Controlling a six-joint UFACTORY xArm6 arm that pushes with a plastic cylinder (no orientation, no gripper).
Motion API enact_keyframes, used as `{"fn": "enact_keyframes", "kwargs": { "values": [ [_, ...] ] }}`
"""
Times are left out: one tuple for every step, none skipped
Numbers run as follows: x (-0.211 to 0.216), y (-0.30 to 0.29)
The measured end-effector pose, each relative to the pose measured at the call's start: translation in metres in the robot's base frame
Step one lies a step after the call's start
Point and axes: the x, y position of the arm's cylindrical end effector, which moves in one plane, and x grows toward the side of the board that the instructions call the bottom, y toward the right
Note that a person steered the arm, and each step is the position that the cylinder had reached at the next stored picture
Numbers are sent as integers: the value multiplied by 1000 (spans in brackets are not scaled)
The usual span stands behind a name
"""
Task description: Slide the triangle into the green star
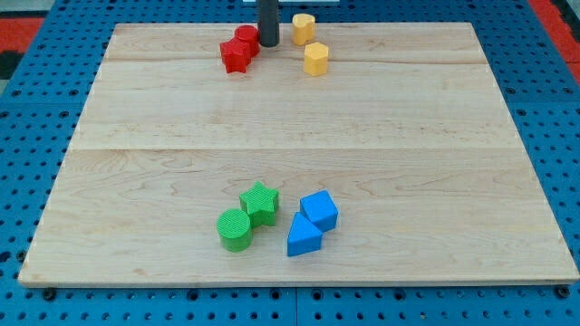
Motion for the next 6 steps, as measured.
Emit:
{"fn": "enact_keyframes", "kwargs": {
  "values": [
    [34, -25],
    [48, -24],
    [95, 28],
    [149, 52],
    [188, 86],
    [240, 188]
  ]
}}
